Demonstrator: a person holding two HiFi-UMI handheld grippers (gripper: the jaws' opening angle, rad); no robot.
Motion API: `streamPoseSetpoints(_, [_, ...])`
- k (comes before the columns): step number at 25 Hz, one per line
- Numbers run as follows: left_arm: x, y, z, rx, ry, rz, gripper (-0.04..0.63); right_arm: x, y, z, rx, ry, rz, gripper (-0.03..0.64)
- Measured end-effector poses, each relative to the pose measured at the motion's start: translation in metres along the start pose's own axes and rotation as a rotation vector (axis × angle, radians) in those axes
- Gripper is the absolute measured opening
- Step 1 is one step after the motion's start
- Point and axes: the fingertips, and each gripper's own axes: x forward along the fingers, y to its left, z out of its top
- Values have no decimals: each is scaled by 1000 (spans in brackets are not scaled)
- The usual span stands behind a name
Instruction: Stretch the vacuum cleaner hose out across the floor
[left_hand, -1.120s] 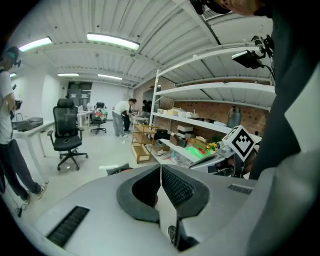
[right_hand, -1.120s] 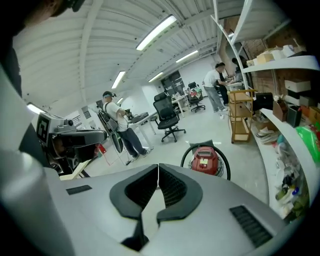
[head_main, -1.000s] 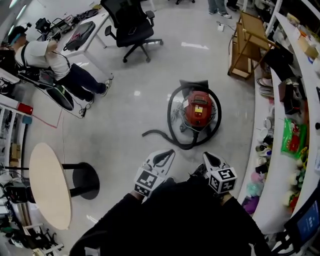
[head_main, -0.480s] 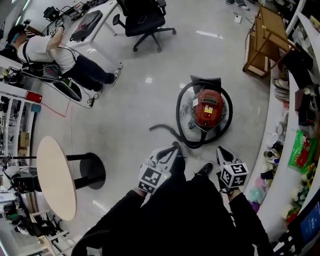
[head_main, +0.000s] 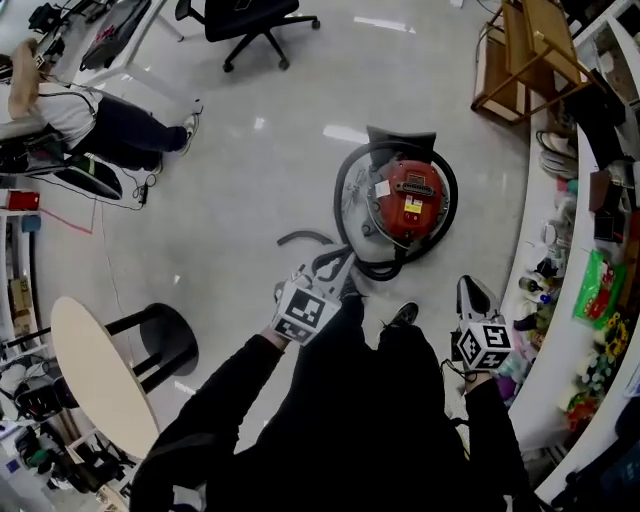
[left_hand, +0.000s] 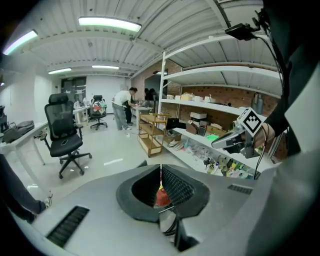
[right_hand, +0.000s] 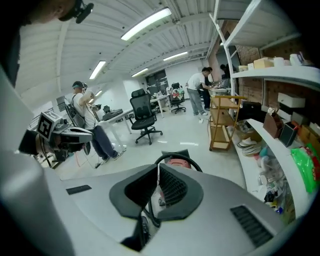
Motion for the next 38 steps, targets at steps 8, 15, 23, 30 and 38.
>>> streamPoseSetpoints(8, [84,78,-42,81,64,34,23,73,-76,-42,58,9,-122,17])
streamPoseSetpoints(15, [172,98,-54,178,70,96,25,170,-164,-63,18,22,-124,52])
streamPoseSetpoints(23, [292,126,-110,318,167,83,143,266,-252,-117,80,75,-110,172])
streamPoseSetpoints(30, [392,164,-171,371,233,113,147,326,-304,-177,41,98,-125,176])
streamPoseSetpoints(38, [491,220,-248,472,290,175,207,429,-371,-260,-20,152,-172,186])
